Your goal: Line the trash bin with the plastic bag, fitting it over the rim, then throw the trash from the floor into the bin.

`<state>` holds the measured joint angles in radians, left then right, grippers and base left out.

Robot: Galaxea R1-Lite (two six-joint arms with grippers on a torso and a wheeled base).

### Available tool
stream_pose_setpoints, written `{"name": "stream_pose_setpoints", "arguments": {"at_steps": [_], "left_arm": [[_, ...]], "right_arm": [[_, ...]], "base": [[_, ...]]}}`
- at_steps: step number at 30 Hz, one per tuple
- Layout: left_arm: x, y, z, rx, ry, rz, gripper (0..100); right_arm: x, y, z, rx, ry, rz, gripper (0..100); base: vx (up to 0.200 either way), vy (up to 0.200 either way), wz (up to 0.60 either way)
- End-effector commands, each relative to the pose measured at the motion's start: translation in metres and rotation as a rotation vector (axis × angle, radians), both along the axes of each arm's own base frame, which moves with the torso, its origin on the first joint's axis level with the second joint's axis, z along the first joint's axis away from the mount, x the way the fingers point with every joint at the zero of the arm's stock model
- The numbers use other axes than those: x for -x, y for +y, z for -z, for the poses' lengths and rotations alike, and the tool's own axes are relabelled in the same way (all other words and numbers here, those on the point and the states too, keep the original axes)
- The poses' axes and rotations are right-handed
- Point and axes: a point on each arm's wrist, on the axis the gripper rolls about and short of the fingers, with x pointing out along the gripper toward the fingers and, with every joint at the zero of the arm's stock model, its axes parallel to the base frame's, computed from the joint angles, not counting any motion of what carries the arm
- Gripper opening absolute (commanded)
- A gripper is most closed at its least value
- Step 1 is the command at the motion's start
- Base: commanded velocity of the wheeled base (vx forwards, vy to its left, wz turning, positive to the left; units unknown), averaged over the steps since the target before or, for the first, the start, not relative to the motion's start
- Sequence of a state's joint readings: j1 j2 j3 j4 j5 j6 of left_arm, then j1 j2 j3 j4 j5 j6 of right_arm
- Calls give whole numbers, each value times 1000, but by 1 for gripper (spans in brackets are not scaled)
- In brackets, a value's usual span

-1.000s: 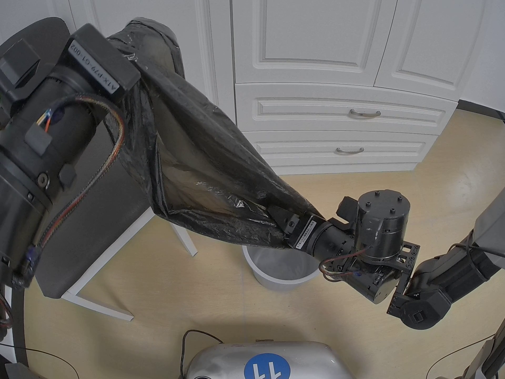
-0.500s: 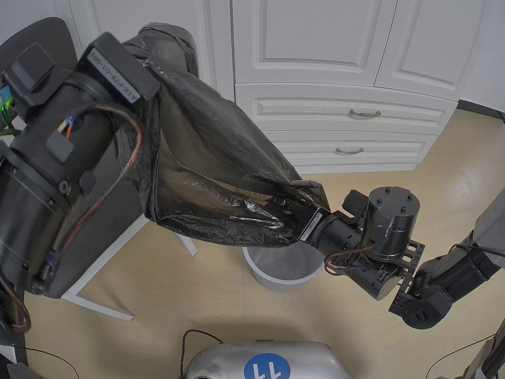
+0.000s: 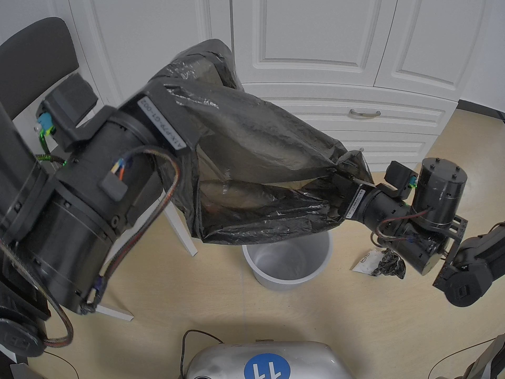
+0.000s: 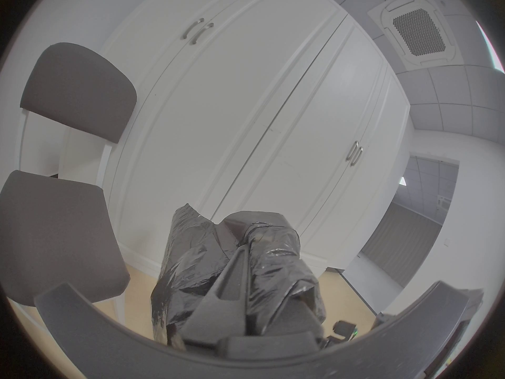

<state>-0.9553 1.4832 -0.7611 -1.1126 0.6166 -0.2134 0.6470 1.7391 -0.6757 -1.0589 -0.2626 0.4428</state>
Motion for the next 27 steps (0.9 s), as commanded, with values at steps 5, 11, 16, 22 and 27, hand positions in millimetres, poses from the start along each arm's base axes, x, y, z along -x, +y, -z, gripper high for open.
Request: {"name": "stream_pose_setpoints", "arguments": {"at_steps": [5,11,16,22,27], "left_arm": [[-16,-19,41,-123,95,1,0],[-35,-33,73,-204,169,-23,0],[-59,-38,88,-237,199,-39,0],[-89,-63,104,-261,223,-18,0],[-96,-83,122,-227,251,18,0]], "right_arm": [[25,-33,-29,86,-44,41,0],[16,-50,-23,210,-53,31,0],[-4,-75,-40,382,-60,-2,0],[-18,-89,-36,394,30,6,0],[-20,-94,-28,418,52,20,0]], "base": [[0,0,0],[0,0,0],[0,0,0],[0,0,0],[0,0,0]]}}
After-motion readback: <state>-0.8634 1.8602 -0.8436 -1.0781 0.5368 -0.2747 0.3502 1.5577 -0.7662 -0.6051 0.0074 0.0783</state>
